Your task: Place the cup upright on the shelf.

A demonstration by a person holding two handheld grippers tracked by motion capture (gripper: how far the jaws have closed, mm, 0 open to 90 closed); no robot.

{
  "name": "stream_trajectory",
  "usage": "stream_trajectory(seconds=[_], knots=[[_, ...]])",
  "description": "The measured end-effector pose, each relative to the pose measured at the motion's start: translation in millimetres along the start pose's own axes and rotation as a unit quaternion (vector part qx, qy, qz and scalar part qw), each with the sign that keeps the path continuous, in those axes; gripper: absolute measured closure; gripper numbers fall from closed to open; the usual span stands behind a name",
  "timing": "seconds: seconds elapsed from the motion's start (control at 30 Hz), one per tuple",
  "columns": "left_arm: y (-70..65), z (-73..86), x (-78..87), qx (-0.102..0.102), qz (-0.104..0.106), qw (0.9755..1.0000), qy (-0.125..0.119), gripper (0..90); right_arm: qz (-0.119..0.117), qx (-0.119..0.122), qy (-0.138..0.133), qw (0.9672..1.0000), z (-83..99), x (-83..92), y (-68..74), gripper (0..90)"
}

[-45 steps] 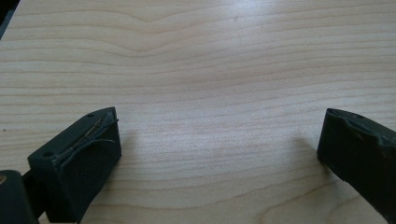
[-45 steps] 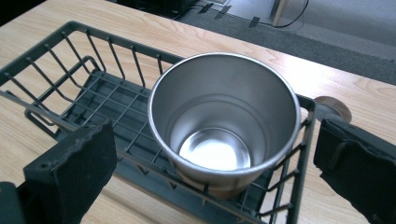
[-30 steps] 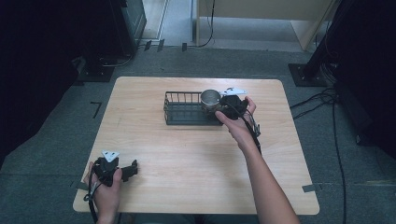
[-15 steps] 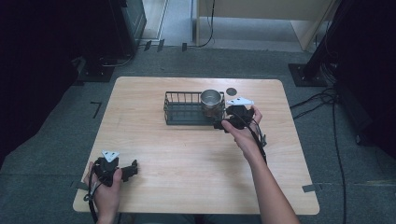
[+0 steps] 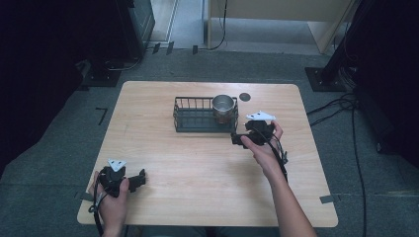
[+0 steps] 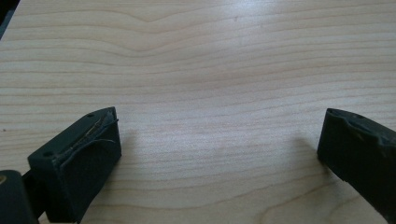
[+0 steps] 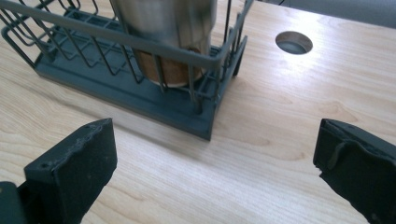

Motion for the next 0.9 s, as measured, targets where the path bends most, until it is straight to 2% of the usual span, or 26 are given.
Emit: stream_trajectory(seconds=[0.57,0.9], knots=[[0.0,0.0,0.0,0.000,0.000,1.0000,0.000,0.0,0.017,-0.014,0.007,0.9997,26.3,15.5,-16.6,0.0],[0.2,0.0,0.1,-0.001,0.000,1.0000,0.001,0.0,0.033,-0.027,0.014,0.9990,45.9,30.6,-34.1,0.0]])
Point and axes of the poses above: each handheld gripper's, and its own axes: x roughly backward along the jaws, z roughly out of its underside, y roughly to its left, the point moved 2 cm from there along -x, roughly forward along the jaws, and after that the axes turned 15 degrees about -y, right-handed, at the moved point
